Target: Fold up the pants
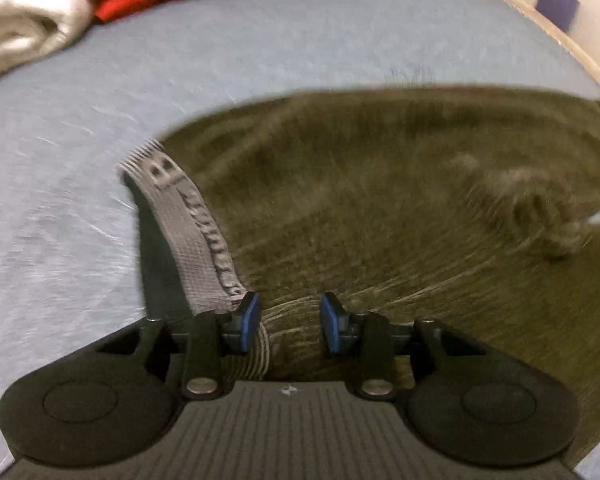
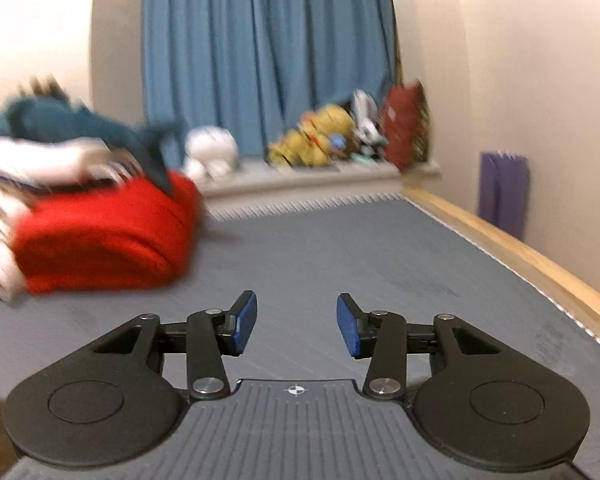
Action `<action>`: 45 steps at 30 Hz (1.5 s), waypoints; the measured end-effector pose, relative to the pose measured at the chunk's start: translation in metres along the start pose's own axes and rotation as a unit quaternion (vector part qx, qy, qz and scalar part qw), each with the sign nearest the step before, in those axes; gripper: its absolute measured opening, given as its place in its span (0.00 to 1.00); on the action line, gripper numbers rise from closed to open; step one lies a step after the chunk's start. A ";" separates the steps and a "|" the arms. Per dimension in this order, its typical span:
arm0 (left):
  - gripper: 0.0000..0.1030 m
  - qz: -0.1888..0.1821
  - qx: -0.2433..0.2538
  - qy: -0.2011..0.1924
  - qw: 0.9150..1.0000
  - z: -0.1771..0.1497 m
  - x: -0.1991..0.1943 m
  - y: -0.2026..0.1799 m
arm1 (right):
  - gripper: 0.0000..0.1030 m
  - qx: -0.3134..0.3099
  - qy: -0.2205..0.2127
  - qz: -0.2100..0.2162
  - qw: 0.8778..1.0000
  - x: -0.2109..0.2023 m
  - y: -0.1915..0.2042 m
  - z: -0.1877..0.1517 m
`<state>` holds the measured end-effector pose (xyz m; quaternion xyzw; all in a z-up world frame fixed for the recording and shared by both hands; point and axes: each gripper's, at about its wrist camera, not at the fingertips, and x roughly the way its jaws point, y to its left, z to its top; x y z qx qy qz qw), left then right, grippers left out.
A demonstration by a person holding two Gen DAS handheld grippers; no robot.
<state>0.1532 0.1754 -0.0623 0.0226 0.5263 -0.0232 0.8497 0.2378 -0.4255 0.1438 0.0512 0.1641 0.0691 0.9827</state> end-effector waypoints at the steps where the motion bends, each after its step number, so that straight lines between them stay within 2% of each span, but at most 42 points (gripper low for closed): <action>1: 0.43 -0.006 -0.012 -0.017 1.000 0.000 -0.017 0.000 | 0.51 0.008 -0.007 0.010 1.000 -0.016 0.013 0.012; 2: 0.49 -0.015 -0.028 -0.033 0.999 0.000 -0.032 0.003 | 0.56 0.018 -0.012 0.021 1.000 -0.032 0.026 0.022; 6: 0.52 -0.021 -0.057 -0.091 0.994 -0.015 -0.099 0.007 | 0.61 0.053 -0.019 0.077 0.995 -0.095 0.065 0.047; 8: 0.53 -0.013 -0.065 -0.115 0.991 -0.033 -0.129 0.012 | 0.63 0.048 -0.022 0.097 0.994 -0.124 0.084 0.046; 11: 0.53 -0.025 -0.083 -0.124 0.988 -0.056 -0.148 0.018 | 0.68 0.054 -0.020 0.127 0.990 -0.165 0.106 0.036; 14: 0.53 -0.024 -0.074 -0.124 0.989 -0.074 -0.153 0.014 | 0.70 0.071 0.005 0.165 0.984 -0.194 0.125 0.001; 17: 0.53 -0.014 -0.058 -0.113 0.992 -0.091 -0.136 0.013 | 0.70 0.055 0.052 0.182 0.980 -0.205 0.140 -0.047; 20: 0.53 0.005 -0.057 -0.075 0.996 -0.103 -0.115 0.021 | 0.70 0.037 0.108 0.182 0.977 -0.197 0.155 -0.097; 22: 0.56 0.008 -0.058 -0.083 0.995 -0.106 -0.117 0.028 | 0.70 0.037 0.135 0.179 0.974 -0.190 0.161 -0.131; 25: 0.61 -0.001 -0.094 -0.082 0.992 -0.105 -0.111 0.045 | 0.67 0.019 0.179 0.161 0.970 -0.175 0.173 -0.180; 26: 0.62 -0.008 -0.107 -0.080 0.991 -0.105 -0.108 0.051 | 0.67 0.002 0.209 0.147 0.967 -0.169 0.183 -0.192; 27: 0.68 -0.011 -0.115 -0.078 0.990 -0.105 -0.105 0.055 | 0.66 -0.015 0.227 0.160 0.961 -0.167 0.190 -0.201; 28: 0.71 -0.013 -0.121 -0.073 0.990 -0.104 -0.100 0.058 | 0.65 -0.045 0.234 0.184 0.954 -0.169 0.199 -0.212; 29: 0.74 -0.011 -0.123 -0.065 0.990 -0.103 -0.094 0.059 | 0.65 -0.080 0.237 0.192 0.949 -0.171 0.208 -0.220; 31: 0.75 -0.003 -0.120 -0.050 0.991 -0.101 -0.083 0.059 | 0.66 -0.141 0.245 0.205 0.937 -0.176 0.223 -0.235; 34: 0.77 0.001 -0.119 -0.030 0.992 -0.098 -0.067 0.058 | 0.67 -0.197 0.286 0.259 0.901 -0.178 0.239 -0.259; 38: 0.80 -0.003 -0.130 -0.022 0.991 -0.094 -0.054 0.058 | 0.67 -0.275 0.299 0.278 0.871 -0.184 0.260 -0.285; 42: 0.81 -0.001 -0.118 0.002 0.993 -0.093 -0.036 0.046 | 0.68 -0.330 0.295 0.281 0.852 -0.189 0.272 -0.298; 45: 0.81 0.005 -0.106 0.015 0.994 -0.093 -0.026 0.042 | 0.67 -0.350 0.285 0.281 0.847 -0.193 0.268 -0.299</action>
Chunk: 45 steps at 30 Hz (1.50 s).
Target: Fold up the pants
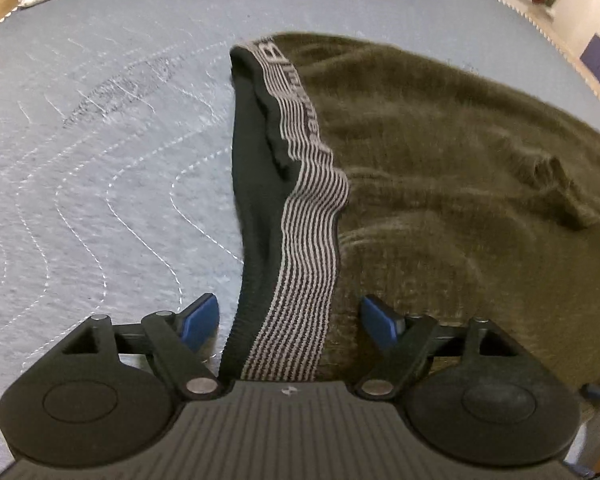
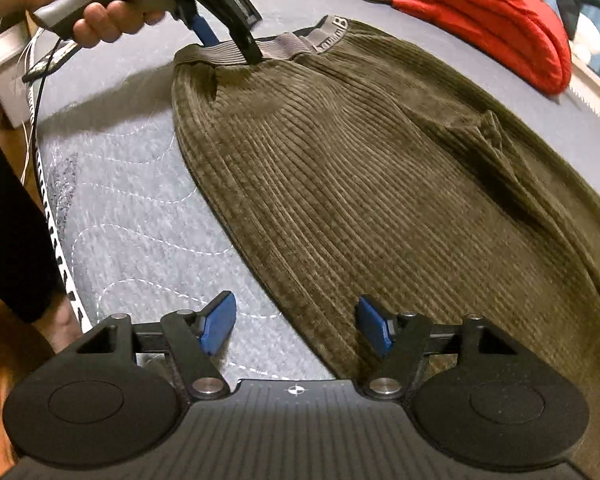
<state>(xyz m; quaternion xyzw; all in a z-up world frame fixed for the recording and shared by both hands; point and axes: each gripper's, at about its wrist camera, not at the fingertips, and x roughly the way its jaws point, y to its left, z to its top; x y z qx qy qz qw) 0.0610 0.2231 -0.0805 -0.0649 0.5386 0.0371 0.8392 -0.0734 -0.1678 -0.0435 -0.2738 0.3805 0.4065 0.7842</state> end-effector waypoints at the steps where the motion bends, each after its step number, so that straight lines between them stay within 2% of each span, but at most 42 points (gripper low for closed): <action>1: 0.81 0.000 0.001 0.002 1.000 -0.001 0.002 0.000 | 0.67 -0.004 -0.001 -0.002 1.000 -0.001 -0.001 -0.002; 3: 0.78 -0.006 -0.001 0.003 1.000 -0.002 0.004 0.003 | 0.60 -0.013 -0.003 -0.006 1.000 -0.001 -0.001 -0.001; 4: 0.73 -0.011 0.000 0.002 1.000 -0.004 0.004 0.004 | 0.53 -0.015 -0.004 -0.004 1.000 0.001 -0.001 0.000; 5: 0.60 -0.022 0.002 0.000 1.000 -0.005 0.003 0.004 | 0.43 -0.017 -0.005 0.000 1.000 0.001 -0.002 0.001; 6: 0.50 -0.021 0.007 -0.004 1.000 -0.006 0.001 0.004 | 0.38 -0.021 -0.005 -0.001 1.000 0.004 -0.002 0.001; 8: 0.35 -0.013 0.016 -0.016 1.000 -0.008 -0.007 0.003 | 0.21 -0.032 -0.001 -0.004 0.999 0.009 -0.003 0.003; 9: 0.29 -0.013 0.015 -0.022 1.000 -0.008 -0.012 0.002 | 0.19 -0.037 0.000 0.000 0.999 0.007 -0.003 0.004; 11: 0.27 -0.010 0.030 -0.042 0.999 -0.011 -0.023 -0.001 | 0.12 -0.049 -0.001 0.000 0.999 0.006 -0.003 0.005; 17: 0.21 -0.001 0.014 -0.072 0.997 -0.025 -0.060 0.012 | 0.09 -0.117 -0.029 -0.015 0.993 -0.014 0.013 0.010; 21: 0.17 -0.015 -0.020 -0.056 0.998 -0.034 -0.076 0.034 | 0.09 -0.133 -0.045 0.019 0.990 -0.031 0.018 0.009; 22: 0.16 -0.002 -0.016 -0.049 0.999 -0.035 -0.073 0.033 | 0.09 -0.132 -0.044 0.023 0.990 -0.030 0.019 0.008; 23: 0.08 0.030 -0.008 -0.041 0.999 -0.036 -0.068 0.031 | 0.09 -0.127 -0.035 0.026 0.991 -0.026 0.018 0.006; 24: 0.09 0.070 0.010 -0.034 0.997 -0.036 -0.062 0.028 | 0.10 -0.123 -0.027 0.029 0.992 -0.022 0.017 0.004; 26: 0.11 0.092 0.012 -0.047 0.995 -0.032 -0.064 0.027 | 0.15 -0.112 -0.018 0.021 0.993 -0.015 0.018 0.003; 27: 0.19 0.079 -0.002 -0.071 0.994 -0.029 -0.074 0.028 | 0.16 -0.096 -0.012 0.027 0.995 -0.014 0.015 0.004; 28: 0.25 0.061 -0.006 -0.091 0.994 -0.027 -0.082 0.027 | 0.22 -0.082 -0.013 0.032 0.996 -0.016 0.012 0.006; 29: 0.35 0.037 -0.005 -0.117 0.992 -0.025 -0.093 0.024 | 0.32 -0.066 -0.023 0.034 0.997 -0.021 0.008 0.009; 31: 0.36 -0.007 0.024 -0.141 0.990 -0.024 -0.102 0.013 | 0.47 -0.029 -0.046 0.034 0.998 -0.032 -0.003 0.013; 32: 0.36 -0.025 0.041 -0.143 0.989 -0.024 -0.103 0.004 | 0.50 -0.006 -0.059 0.035 0.998 -0.038 -0.010 0.015; 35: 0.36 -0.059 0.080 -0.121 0.988 -0.026 -0.093 -0.020 | 0.51 0.057 -0.067 0.042 0.995 -0.044 -0.030 0.018; 37: 0.36 -0.089 0.099 -0.087 0.987 -0.029 -0.077 -0.030 | 0.51 0.075 -0.046 0.035 0.995 -0.035 -0.037 0.016; 38: 0.41 -0.088 0.106 -0.052 0.989 -0.033 -0.063 -0.031 | 0.51 0.073 -0.026 0.026 0.997 -0.028 -0.038 0.012; 39: 0.39 -0.063 0.111 -0.015 0.992 -0.039 -0.047 -0.029 | 0.51 0.066 0.003 0.011 0.998 -0.018 -0.039 0.007; 40: 0.38 -0.044 0.118 0.005 0.992 -0.044 -0.034 -0.027 | 0.51 0.053 0.030 -0.005 0.998 -0.009 -0.038 0.001; 41: 0.39 -0.049 0.132 -0.003 0.990 -0.046 -0.033 -0.028 | 0.52 0.038 0.048 -0.020 0.998 -0.002 -0.036 -0.006; 43: 0.40 -0.048 0.138 -0.008 0.989 -0.045 -0.039 -0.032 | 0.52 0.048 0.038 -0.011 0.998 -0.006 -0.040 -0.009; 45: 0.48 -0.055 0.125 -0.015 0.990 -0.043 -0.047 -0.032 | 0.52 0.069 0.029 -0.008 0.997 -0.016 -0.049 -0.008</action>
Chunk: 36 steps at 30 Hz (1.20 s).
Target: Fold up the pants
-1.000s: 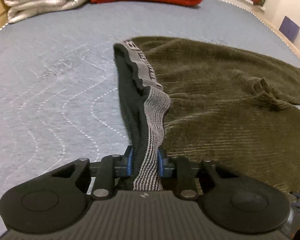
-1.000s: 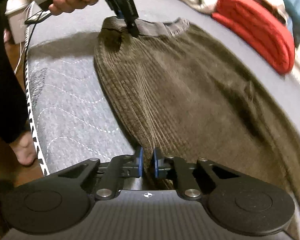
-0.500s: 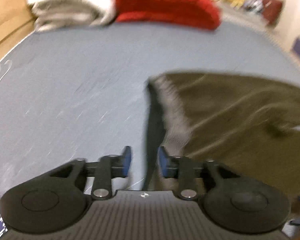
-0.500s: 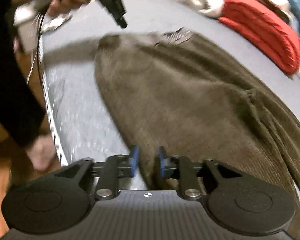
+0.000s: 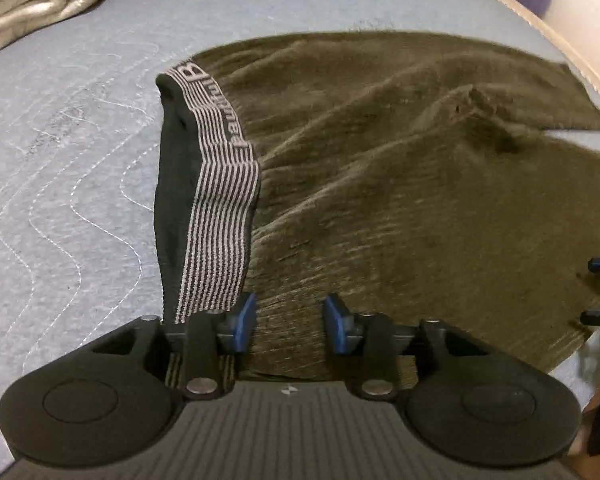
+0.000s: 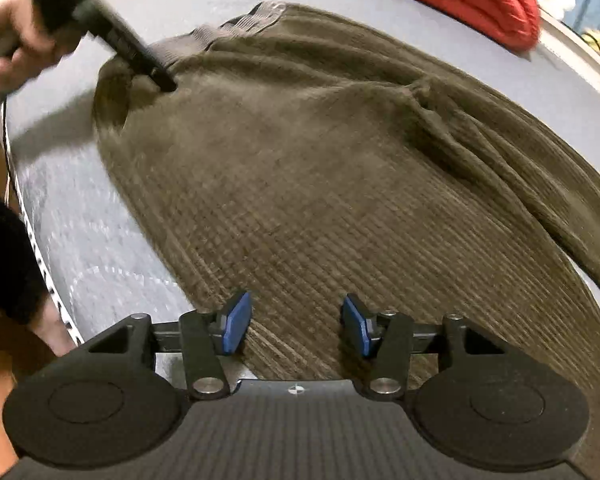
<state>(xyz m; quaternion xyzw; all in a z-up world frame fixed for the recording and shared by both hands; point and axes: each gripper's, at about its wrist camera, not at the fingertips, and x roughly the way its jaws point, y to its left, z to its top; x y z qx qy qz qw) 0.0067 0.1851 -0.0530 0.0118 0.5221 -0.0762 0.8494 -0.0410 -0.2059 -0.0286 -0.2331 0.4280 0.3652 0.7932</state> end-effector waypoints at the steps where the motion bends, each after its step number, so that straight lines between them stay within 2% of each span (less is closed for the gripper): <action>1: 0.50 -0.010 -0.002 -0.008 1.000 0.003 0.000 -0.001 | 0.52 0.008 -0.009 0.002 1.000 -0.004 -0.002 0.000; 3: 0.57 -0.029 -0.007 -0.015 0.999 0.005 -0.005 -0.004 | 0.52 0.029 -0.027 -0.002 0.999 -0.011 -0.013 -0.001; 4: 0.58 -0.029 -0.008 -0.011 0.999 0.005 -0.003 -0.005 | 0.52 0.034 -0.028 -0.018 0.999 -0.010 -0.016 -0.002; 7: 0.60 -0.002 0.005 0.027 1.000 0.004 0.012 -0.012 | 0.53 0.020 0.014 -0.082 0.996 0.008 -0.023 -0.010; 8: 0.62 0.002 0.012 0.026 1.000 0.003 0.012 -0.015 | 0.53 0.028 0.016 -0.077 0.997 0.012 -0.025 -0.013; 11: 0.84 0.017 0.013 -0.002 1.000 0.006 0.001 -0.022 | 0.53 0.064 0.007 -0.064 0.996 0.005 -0.034 -0.010; 15: 0.87 0.023 0.009 -0.061 0.998 0.015 -0.017 -0.034 | 0.59 0.080 -0.033 -0.071 0.994 -0.015 -0.034 -0.004; 17: 0.89 0.031 0.003 -0.099 0.995 0.018 -0.027 -0.044 | 0.70 0.087 -0.050 -0.074 0.992 -0.022 -0.034 -0.001; 19: 0.90 0.045 0.011 -0.135 0.990 0.024 -0.033 -0.056 | 0.74 0.090 -0.065 -0.076 0.991 -0.028 -0.034 0.001; 21: 0.90 0.041 0.022 -0.155 0.987 0.027 -0.042 -0.069 | 0.76 0.093 -0.080 -0.074 0.990 -0.031 -0.037 0.005; 25: 0.90 0.037 0.008 -0.174 0.984 0.030 -0.049 -0.076 | 0.80 0.120 -0.121 -0.070 0.983 -0.040 -0.040 0.008; 28: 0.90 0.031 0.005 -0.181 0.983 0.035 -0.046 -0.081 | 0.88 0.157 -0.145 -0.079 0.974 -0.048 -0.049 0.008; 33: 0.90 0.027 0.007 -0.174 0.984 0.037 -0.046 -0.076 | 0.89 0.228 -0.156 -0.072 0.958 -0.051 -0.070 0.006; 36: 0.88 0.027 0.010 -0.175 0.984 0.038 -0.045 -0.077 | 0.89 0.247 -0.159 -0.063 0.954 -0.052 -0.077 0.006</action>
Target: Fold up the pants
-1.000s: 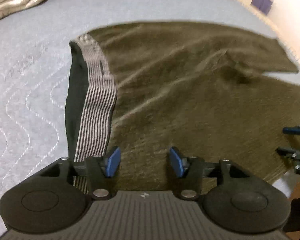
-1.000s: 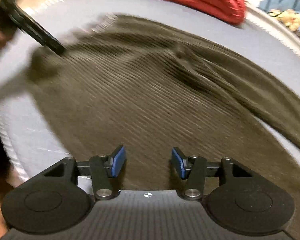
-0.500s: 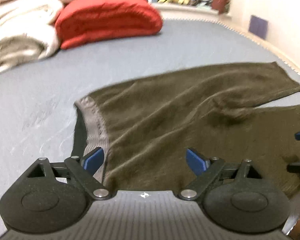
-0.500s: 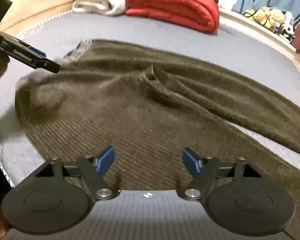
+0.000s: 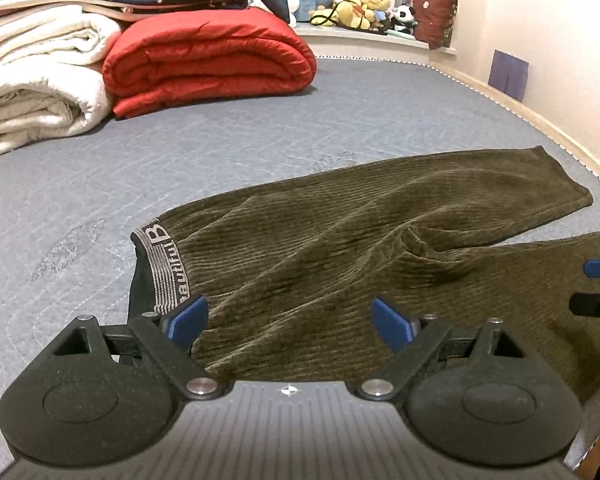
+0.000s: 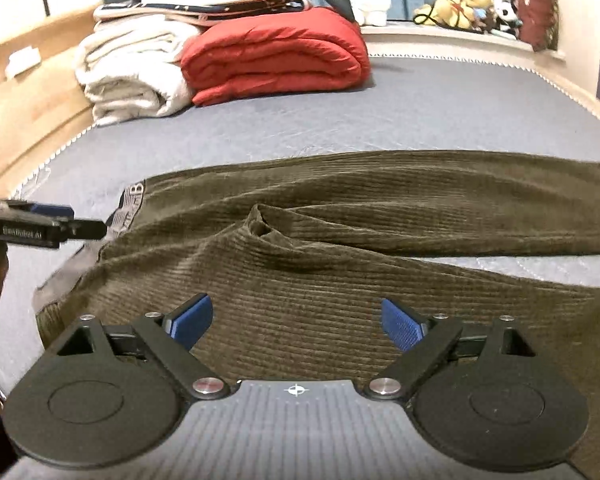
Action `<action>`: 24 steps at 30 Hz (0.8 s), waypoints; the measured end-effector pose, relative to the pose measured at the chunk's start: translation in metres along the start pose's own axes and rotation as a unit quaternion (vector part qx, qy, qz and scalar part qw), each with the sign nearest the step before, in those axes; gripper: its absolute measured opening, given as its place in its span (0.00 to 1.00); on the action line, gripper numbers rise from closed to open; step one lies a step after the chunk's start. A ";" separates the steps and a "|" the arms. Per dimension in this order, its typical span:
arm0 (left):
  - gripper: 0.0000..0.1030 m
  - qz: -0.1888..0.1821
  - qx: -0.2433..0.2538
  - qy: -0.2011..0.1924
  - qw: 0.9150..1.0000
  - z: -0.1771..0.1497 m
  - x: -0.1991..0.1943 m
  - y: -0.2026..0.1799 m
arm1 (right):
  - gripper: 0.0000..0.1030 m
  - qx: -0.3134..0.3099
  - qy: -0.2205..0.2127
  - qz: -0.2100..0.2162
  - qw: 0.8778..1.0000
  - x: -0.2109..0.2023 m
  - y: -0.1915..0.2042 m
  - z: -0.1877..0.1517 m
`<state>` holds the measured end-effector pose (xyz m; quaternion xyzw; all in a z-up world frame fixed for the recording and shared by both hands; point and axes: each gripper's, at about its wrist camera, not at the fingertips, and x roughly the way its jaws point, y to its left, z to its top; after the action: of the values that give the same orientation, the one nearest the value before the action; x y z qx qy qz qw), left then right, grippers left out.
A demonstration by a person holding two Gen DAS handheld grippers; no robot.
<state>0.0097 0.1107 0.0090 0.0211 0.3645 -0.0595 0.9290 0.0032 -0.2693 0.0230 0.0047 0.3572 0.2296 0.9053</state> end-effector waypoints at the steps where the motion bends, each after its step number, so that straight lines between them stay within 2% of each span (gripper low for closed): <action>1: 0.86 -0.001 0.001 -0.001 1.000 0.000 -0.001 0.000 | 0.89 0.001 -0.001 -0.003 1.000 0.000 0.001 0.001; 5: 0.71 -0.011 -0.001 0.002 1.000 0.002 0.000 -0.001 | 0.89 -0.008 0.000 -0.006 1.000 0.000 0.006 0.003; 9: 0.62 -0.017 0.004 0.007 1.000 0.002 0.001 -0.004 | 0.90 -0.037 -0.006 -0.009 0.999 -0.003 0.013 0.004; 13: 0.61 -0.022 0.005 0.009 1.000 0.002 0.002 -0.006 | 0.93 -0.051 -0.010 -0.013 0.999 -0.005 0.015 0.005; 22: 0.61 -0.024 0.006 0.007 1.000 0.002 0.001 -0.008 | 0.93 -0.035 -0.011 -0.021 0.999 -0.007 0.010 0.009; 24: 0.57 -0.024 0.007 0.005 1.000 0.001 0.001 -0.008 | 0.93 -0.030 -0.012 -0.021 0.999 -0.009 0.012 0.009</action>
<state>0.0100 0.1023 0.0089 0.0192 0.3695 -0.0838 0.9252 -0.0011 -0.2612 0.0375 -0.0275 0.3395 0.2211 0.9138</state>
